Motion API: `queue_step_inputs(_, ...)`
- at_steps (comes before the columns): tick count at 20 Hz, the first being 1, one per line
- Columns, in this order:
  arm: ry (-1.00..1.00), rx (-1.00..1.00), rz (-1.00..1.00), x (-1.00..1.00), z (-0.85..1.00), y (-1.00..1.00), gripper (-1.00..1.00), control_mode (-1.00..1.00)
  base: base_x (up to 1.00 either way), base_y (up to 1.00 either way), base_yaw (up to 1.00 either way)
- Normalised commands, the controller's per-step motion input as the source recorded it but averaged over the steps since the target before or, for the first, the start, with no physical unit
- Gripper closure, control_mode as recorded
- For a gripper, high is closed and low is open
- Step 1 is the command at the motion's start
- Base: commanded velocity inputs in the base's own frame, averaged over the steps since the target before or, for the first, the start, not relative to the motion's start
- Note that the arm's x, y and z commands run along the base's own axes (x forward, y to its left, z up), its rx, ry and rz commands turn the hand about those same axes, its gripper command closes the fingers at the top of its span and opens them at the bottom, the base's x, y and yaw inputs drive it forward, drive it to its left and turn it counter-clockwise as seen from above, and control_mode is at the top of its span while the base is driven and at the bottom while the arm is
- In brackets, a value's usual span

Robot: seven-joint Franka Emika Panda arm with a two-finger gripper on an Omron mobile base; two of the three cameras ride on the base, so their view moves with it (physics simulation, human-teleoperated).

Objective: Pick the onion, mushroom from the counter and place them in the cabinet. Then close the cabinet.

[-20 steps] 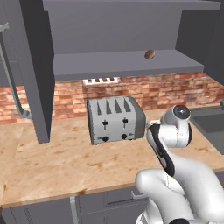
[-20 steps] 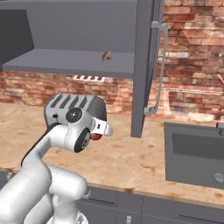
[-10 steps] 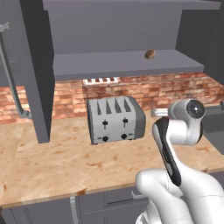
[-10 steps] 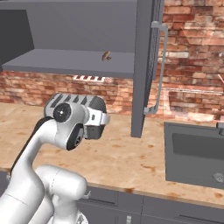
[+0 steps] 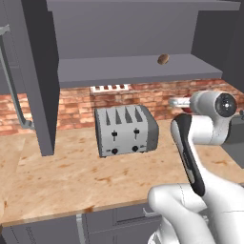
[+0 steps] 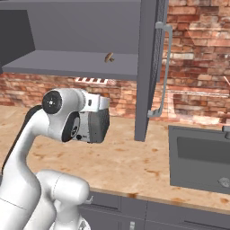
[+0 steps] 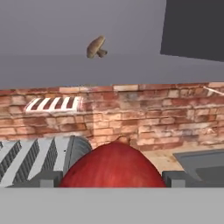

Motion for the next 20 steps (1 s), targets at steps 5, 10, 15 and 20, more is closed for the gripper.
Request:
queue_step_inputs(5,-0.16,0.00,0.00,-0.02,1.00,0.27,1.00,-1.00,0.00,0.00,0.00)
queue_step_inputs(10,-0.16,0.00,0.01,0.00,1.00,0.32,1.00,-1.00,0.00,0.00,0.00)
queue_step_inputs(15,-0.03,0.00,0.01,0.00,0.86,0.34,1.00,-1.00,0.00,0.00,0.00)
queue_step_inputs(20,0.08,0.04,0.06,0.54,-0.01,0.50,1.00,-1.00,0.00,0.00,0.00)
